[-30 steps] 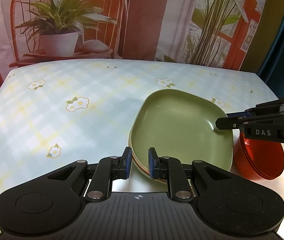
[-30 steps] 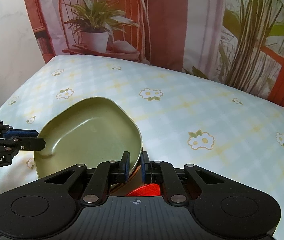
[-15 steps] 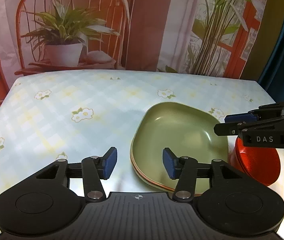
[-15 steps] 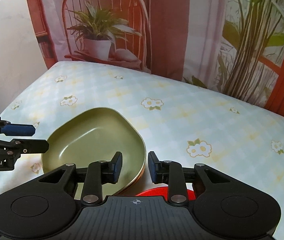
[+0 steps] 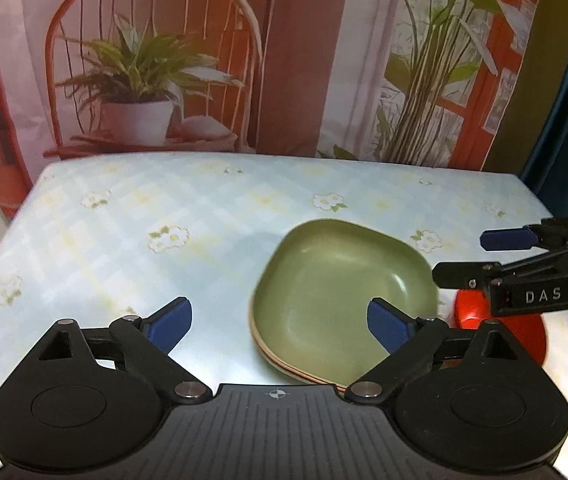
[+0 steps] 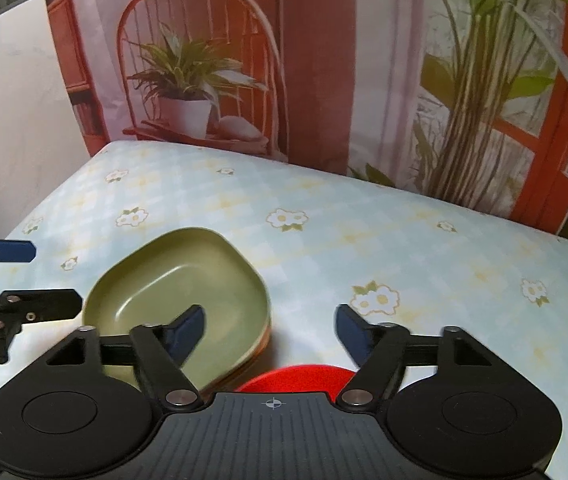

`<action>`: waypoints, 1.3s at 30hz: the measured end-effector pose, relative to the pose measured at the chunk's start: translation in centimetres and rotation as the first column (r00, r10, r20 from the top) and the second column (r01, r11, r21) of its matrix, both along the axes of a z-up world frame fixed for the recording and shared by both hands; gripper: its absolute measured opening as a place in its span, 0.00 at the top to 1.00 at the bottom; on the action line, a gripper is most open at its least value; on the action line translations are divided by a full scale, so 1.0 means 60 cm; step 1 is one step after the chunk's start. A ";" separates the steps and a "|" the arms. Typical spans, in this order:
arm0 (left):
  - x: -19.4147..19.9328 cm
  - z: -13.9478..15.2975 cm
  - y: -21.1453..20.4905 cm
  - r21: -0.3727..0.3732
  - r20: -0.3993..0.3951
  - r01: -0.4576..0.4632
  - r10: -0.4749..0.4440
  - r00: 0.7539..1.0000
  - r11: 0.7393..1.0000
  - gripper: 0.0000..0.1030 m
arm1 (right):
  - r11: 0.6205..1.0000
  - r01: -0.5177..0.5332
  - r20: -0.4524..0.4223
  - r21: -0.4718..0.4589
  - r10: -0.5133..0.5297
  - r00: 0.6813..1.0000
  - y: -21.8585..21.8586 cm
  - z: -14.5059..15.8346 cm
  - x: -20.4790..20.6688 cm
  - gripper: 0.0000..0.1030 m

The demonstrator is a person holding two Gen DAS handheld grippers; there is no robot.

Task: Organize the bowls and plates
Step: 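Open both grippers to release the green plate, then move both grippers to the red bowl stack and close on its rim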

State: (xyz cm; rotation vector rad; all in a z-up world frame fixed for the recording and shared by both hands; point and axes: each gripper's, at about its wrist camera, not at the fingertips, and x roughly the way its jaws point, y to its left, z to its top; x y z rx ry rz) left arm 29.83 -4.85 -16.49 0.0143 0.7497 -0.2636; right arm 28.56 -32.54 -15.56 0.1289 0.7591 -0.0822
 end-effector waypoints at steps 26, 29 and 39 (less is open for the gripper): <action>-0.067 -0.027 -0.147 -0.123 -0.069 0.071 -0.080 0.994 0.990 0.07 | 0.997 0.077 0.102 -0.004 -0.076 0.992 -0.102 -0.028 -0.162 0.01; -0.071 -0.033 -0.162 -0.093 -0.063 0.087 -0.093 0.994 0.992 0.07 | 0.992 0.126 0.135 0.018 -0.127 0.983 -0.103 -0.038 -0.191 0.04; -0.071 -0.044 -0.185 -0.114 -0.069 0.162 -0.170 0.983 0.980 0.31 | 0.987 0.141 0.155 0.082 -0.152 0.976 -0.112 -0.056 -0.207 0.14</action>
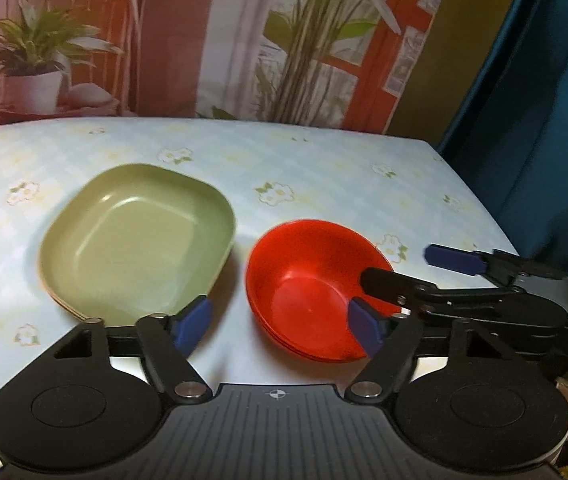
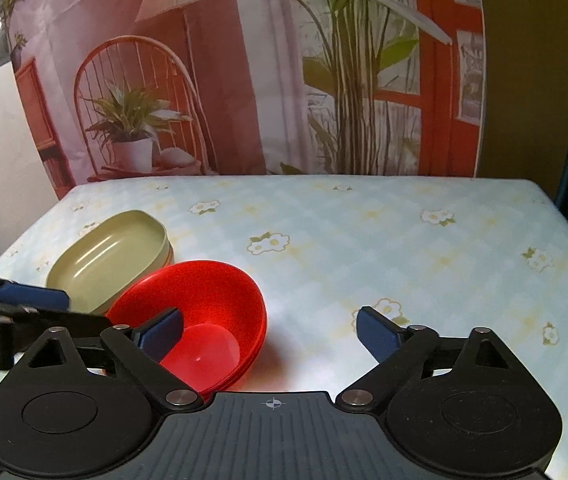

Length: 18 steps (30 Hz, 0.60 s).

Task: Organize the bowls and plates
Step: 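Move both grippers to the red bowl stack and close on its rim, then lift the red bowl stack with both grippers over the plate stack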

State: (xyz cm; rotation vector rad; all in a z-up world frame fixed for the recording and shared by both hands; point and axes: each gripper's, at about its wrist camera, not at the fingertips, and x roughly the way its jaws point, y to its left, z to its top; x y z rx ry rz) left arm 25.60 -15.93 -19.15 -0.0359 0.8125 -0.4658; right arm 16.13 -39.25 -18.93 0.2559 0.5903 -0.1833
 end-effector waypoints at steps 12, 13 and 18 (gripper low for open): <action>0.016 -0.030 -0.002 -0.042 -0.068 0.013 -0.016 0.998 0.999 0.59 | 0.997 -0.015 -0.018 0.077 0.016 1.000 0.004 -0.033 0.002 0.44; 0.017 -0.032 -0.001 -0.040 -0.074 0.007 -0.010 0.997 0.999 0.63 | 0.996 -0.018 -0.018 0.082 0.019 1.000 0.005 -0.034 0.003 0.46; 0.029 -0.045 -0.003 -0.048 -0.106 -0.010 0.005 0.994 0.999 0.65 | 0.995 -0.032 -0.022 0.091 0.035 0.999 0.010 -0.038 0.007 0.50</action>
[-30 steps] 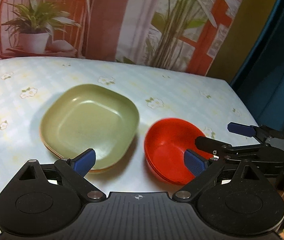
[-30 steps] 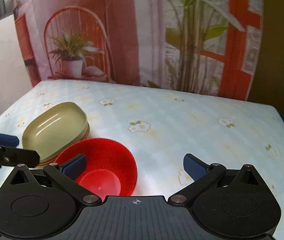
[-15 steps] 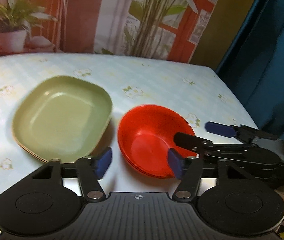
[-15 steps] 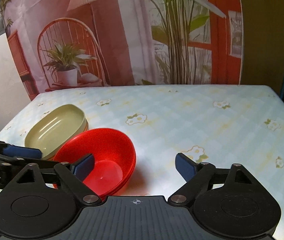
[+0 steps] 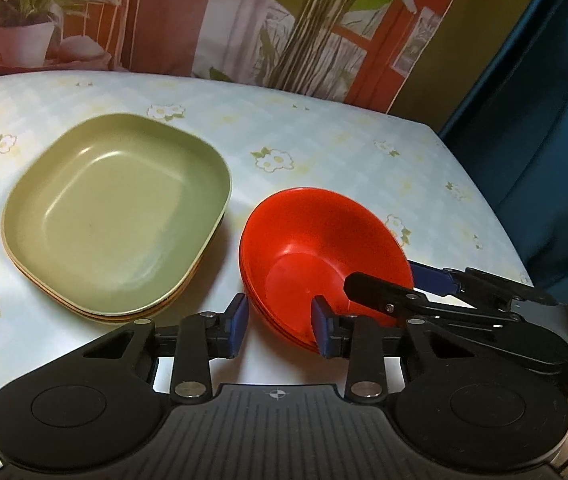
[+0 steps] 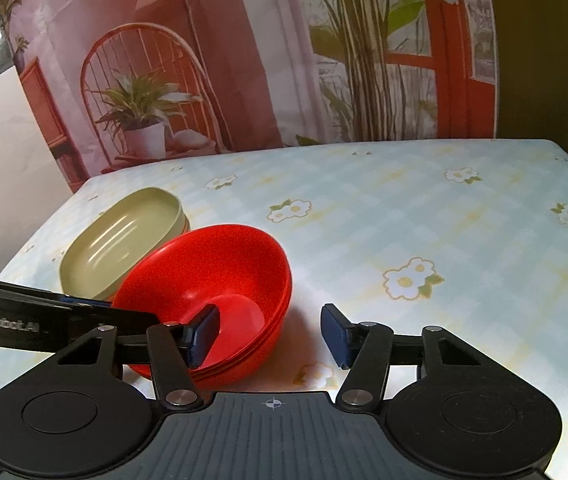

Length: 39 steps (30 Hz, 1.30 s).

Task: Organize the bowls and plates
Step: 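Lift the red bowl stack with both grippers over the plate stack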

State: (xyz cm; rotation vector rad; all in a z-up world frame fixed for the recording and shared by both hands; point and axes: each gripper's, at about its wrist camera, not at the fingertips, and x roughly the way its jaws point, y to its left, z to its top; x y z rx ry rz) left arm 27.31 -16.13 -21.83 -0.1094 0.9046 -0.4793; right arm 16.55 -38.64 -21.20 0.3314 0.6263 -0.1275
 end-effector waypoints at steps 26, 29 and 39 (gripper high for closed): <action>0.004 -0.003 0.001 0.002 0.020 -0.027 0.027 0.999 1.000 0.80 | 0.999 0.020 -0.005 0.026 -0.020 1.000 0.002 -0.003 0.004 0.83; 0.005 -0.004 0.003 0.000 0.018 -0.027 0.027 0.999 1.000 0.80 | 0.999 0.022 -0.012 0.023 -0.022 1.000 0.002 -0.002 0.006 0.83; 0.002 0.000 0.000 0.009 0.022 -0.015 0.015 1.000 1.000 0.80 | 0.999 0.036 -0.029 0.025 -0.035 0.999 0.005 0.000 0.008 0.84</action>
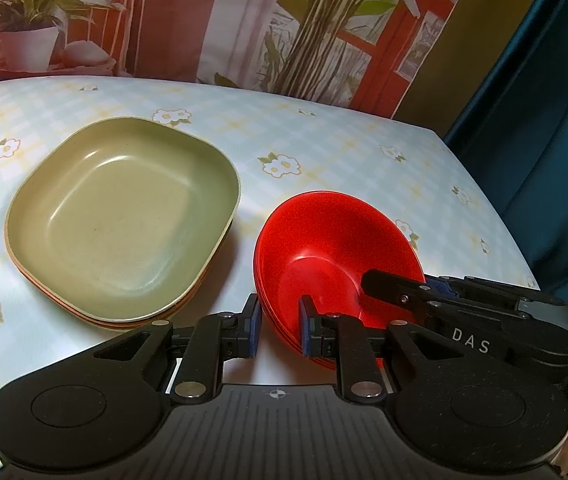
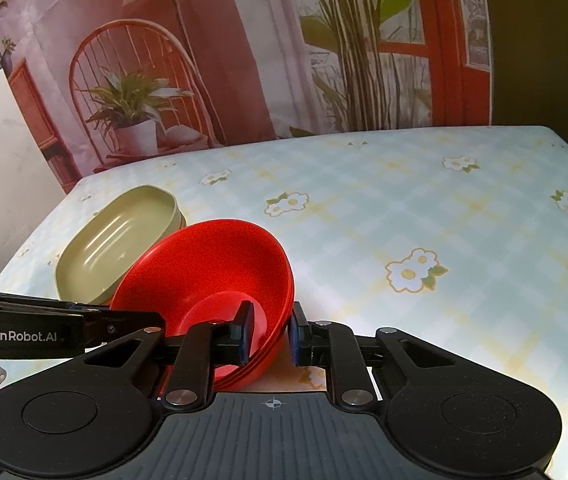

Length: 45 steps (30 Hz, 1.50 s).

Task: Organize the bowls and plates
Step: 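Lift the red bowl stack with both grippers over the plate stack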

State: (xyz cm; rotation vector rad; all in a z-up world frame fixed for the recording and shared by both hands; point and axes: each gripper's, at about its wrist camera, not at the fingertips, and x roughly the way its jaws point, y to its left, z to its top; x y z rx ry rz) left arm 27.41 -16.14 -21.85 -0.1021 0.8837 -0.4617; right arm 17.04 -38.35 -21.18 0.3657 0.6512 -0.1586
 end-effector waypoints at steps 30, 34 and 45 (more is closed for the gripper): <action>-0.050 0.044 0.027 -0.036 0.093 0.044 -0.041 0.995 0.998 0.79 | 0.999 0.027 -0.012 -0.031 -0.027 1.000 0.020 0.055 -0.019 0.88; -0.054 0.050 0.040 -0.048 0.114 0.033 -0.028 0.993 0.998 0.79 | 0.999 0.019 -0.013 -0.037 -0.019 1.000 0.032 0.063 -0.014 0.88; -0.053 0.055 0.079 -0.098 0.135 -0.014 0.027 0.990 0.995 0.79 | 0.999 -0.018 -0.019 -0.050 0.017 1.000 0.065 0.080 0.018 0.88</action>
